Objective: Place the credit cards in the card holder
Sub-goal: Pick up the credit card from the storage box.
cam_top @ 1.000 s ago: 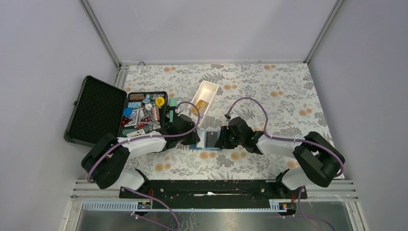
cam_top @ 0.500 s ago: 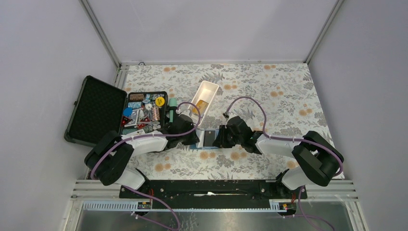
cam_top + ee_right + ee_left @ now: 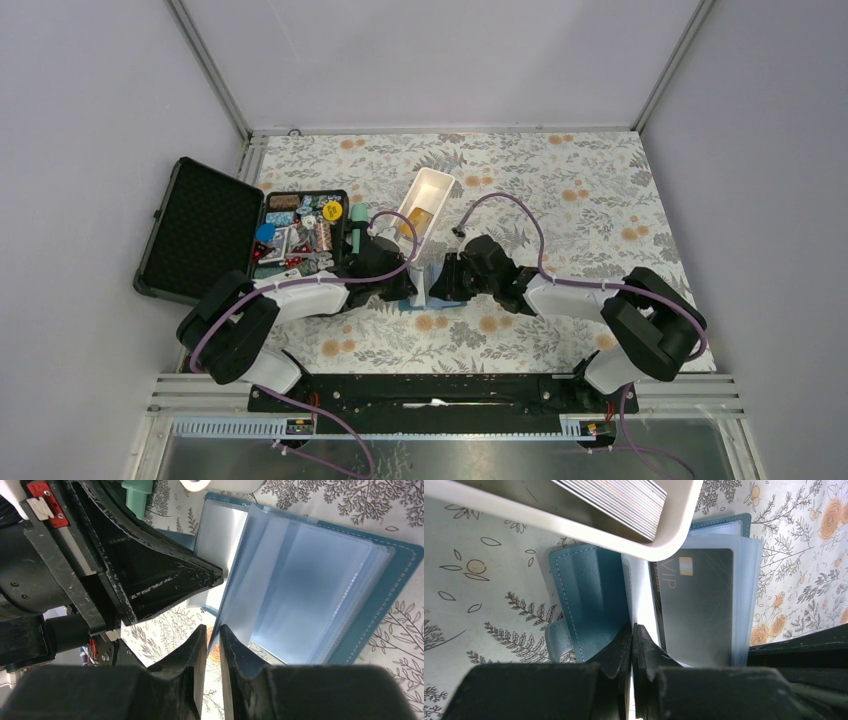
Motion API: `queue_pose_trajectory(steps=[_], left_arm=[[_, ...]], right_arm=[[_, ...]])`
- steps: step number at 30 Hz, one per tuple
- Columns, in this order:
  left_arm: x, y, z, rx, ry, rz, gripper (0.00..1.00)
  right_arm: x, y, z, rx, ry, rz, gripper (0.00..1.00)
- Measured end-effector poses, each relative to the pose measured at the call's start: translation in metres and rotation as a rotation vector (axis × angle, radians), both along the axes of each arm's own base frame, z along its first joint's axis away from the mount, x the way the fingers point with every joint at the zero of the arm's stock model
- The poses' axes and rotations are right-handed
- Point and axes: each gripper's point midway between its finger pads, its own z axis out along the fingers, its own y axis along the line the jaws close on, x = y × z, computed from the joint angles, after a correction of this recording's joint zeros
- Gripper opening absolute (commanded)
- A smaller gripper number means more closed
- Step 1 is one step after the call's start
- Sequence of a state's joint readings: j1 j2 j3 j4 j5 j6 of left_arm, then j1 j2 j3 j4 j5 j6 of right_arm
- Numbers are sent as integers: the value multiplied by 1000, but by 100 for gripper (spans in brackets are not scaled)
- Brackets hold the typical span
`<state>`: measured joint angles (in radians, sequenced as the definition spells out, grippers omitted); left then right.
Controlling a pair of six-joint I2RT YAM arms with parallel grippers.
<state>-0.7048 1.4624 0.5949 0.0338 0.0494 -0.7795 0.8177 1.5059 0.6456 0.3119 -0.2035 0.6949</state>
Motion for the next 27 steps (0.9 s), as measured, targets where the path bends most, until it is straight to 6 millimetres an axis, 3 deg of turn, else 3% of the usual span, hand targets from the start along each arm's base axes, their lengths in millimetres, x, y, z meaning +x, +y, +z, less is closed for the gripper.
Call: queue_pose_trajectory(steps=[12, 27], left_arm=[[1, -3, 0, -22, 8, -3, 1], [1, 4, 0, -38, 1, 15, 16]], right_arm=[[2, 16, -1, 10, 2, 29, 22], [2, 28, 1, 25, 1, 55, 41]])
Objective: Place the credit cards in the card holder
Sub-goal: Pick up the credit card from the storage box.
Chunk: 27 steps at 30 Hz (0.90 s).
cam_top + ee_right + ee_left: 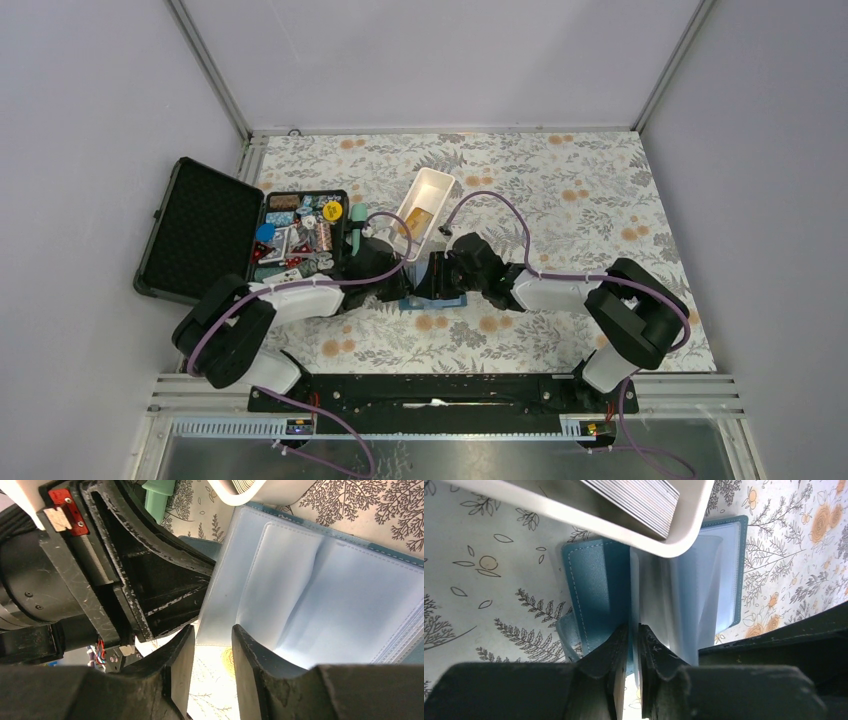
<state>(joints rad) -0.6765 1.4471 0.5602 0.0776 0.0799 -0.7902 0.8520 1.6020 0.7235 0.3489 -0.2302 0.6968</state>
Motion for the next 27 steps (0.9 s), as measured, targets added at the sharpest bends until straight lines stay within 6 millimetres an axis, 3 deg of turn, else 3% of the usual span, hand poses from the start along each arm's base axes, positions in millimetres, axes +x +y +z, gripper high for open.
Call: queue_pose_trajectory(steps=[15, 27], left_arm=[[1, 18, 26, -26, -69, 45, 23], [5, 35, 56, -19, -157, 104, 38]], right_arm=[[4, -6, 5, -25, -35, -17, 52], [21, -40, 34, -120, -178, -136, 57]])
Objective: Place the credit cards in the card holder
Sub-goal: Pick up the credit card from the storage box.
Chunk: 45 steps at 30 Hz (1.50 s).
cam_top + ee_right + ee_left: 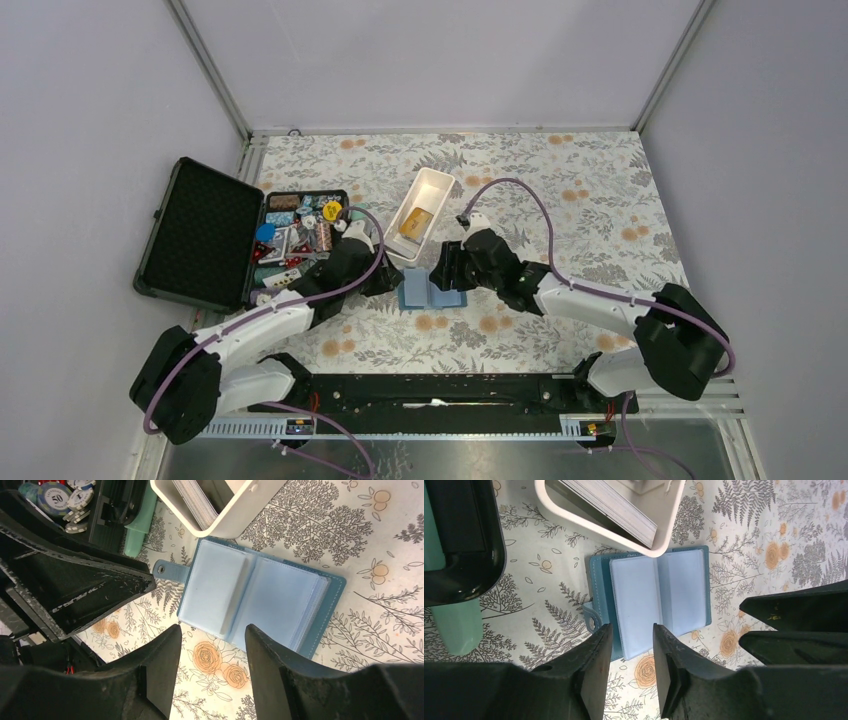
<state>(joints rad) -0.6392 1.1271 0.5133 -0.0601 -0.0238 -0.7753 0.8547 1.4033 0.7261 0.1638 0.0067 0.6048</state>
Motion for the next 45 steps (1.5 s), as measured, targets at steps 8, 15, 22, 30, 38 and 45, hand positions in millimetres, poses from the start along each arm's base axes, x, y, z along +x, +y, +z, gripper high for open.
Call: queue_pose_trajectory(steps=[8, 15, 22, 30, 38, 45], left_arm=[[1, 0, 5, -18, -8, 7, 39], [10, 4, 11, -45, -1, 30, 41], [38, 21, 28, -86, -21, 104, 48], [66, 40, 31, -94, -14, 174, 59], [83, 43, 21, -70, 6, 158, 57], [95, 40, 10, -59, 23, 136, 47]], right_arm=[[-5, 0, 16, 21, -29, 39, 55], [-1, 11, 8, 8, 3, 58, 61], [26, 26, 33, -18, -52, 93, 70], [78, 41, 44, 7, -48, 215, 74], [84, 70, 21, -30, -15, 421, 75], [86, 79, 2, -53, -6, 517, 76]])
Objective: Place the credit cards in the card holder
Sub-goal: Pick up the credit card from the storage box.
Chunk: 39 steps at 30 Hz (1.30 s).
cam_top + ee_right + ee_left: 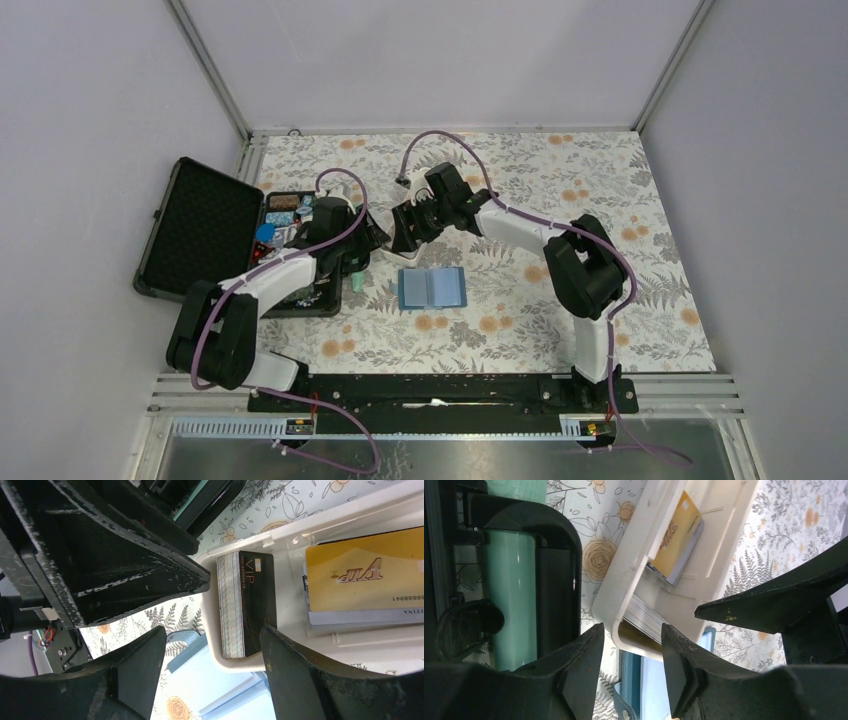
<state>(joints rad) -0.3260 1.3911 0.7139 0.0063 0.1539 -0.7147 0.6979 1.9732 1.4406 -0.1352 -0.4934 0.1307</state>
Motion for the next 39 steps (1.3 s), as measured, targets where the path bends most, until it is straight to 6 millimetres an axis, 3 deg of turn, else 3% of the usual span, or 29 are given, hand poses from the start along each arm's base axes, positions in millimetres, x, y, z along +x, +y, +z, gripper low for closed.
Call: queue_pose_trajectory(steps=[6, 21, 39], left_arm=[[1, 0, -18, 9, 45, -1, 45], [7, -2, -26, 12, 49, -5, 31], [10, -1, -24, 4, 39, -2, 18]], right_arm=[[0, 4, -12, -18, 5, 57, 76], [12, 9, -29, -46, -6, 87, 75], [-7, 13, -36, -60, 7, 177, 67]])
